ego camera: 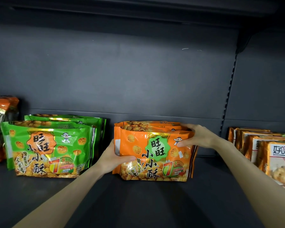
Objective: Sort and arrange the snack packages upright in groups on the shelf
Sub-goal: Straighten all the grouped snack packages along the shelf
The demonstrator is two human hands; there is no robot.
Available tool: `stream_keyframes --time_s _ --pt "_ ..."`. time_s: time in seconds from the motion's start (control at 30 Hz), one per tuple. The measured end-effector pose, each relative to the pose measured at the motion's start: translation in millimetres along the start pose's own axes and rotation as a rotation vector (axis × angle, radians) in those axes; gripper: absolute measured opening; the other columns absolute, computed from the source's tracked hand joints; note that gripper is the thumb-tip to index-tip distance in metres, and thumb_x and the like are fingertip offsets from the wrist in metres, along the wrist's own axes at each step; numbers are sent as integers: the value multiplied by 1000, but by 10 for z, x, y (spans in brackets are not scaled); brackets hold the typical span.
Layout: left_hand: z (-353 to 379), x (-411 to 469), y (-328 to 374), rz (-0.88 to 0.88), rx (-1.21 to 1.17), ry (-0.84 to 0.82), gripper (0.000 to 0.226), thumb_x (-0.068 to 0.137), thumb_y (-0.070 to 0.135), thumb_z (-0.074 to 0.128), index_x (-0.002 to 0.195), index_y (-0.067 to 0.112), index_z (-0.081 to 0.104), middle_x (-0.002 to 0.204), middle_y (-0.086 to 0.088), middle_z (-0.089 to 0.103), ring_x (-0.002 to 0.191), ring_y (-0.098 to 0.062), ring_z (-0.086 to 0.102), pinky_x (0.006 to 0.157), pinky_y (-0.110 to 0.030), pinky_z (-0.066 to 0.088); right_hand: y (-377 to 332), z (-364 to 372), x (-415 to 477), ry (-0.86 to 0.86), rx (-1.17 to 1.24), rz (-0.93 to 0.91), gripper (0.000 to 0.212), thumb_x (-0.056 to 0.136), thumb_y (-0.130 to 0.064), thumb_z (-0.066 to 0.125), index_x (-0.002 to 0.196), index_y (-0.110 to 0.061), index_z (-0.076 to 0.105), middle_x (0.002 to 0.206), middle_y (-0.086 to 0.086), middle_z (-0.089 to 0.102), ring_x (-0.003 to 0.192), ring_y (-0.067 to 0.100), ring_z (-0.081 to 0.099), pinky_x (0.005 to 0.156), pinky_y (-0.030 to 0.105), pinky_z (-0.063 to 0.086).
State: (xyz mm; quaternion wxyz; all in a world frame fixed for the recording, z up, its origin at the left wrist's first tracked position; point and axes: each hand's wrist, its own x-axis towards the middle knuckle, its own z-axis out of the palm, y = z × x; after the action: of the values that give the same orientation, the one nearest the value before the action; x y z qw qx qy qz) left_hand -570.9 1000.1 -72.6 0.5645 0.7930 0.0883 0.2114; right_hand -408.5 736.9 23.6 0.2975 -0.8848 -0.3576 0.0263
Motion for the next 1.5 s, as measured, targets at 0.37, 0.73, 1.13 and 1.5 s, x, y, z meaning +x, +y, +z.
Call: stream_keyframes --time_s 0.37,0.73,1.13,1.5 --pt "89 -267 185 20 293 239 83 72 25 80 139 16 32 129 -2 52 117 -21 52 93 -31 45 -99 -53 -259 75 -112 -27 74 75 -26 78 139 -13 43 132 4 57 120 21 55 92 27 45" --pt "126 -633 455 355 789 454 63 80 38 70 131 10 46 127 -7 50 118 -26 48 96 -39 44 -106 -188 -653 155 -254 -14 74 79 -30 74 142 -15 38 146 8 39 136 25 32 110 39 30" --pt "1348 -564 1621 498 989 172 64 87 51 54 141 27 32 144 4 40 135 -19 34 108 -37 28 433 -1077 -1245 200 -430 -55 69 81 -35 71 140 -16 41 145 8 38 132 26 37 108 39 35" --pt "3063 -545 2040 461 980 -29 72 85 54 55 145 28 25 147 0 37 136 -21 32 109 -38 26 1646 -1965 -1948 208 -516 19 66 81 -37 70 138 -18 44 142 5 43 129 23 41 104 34 37"
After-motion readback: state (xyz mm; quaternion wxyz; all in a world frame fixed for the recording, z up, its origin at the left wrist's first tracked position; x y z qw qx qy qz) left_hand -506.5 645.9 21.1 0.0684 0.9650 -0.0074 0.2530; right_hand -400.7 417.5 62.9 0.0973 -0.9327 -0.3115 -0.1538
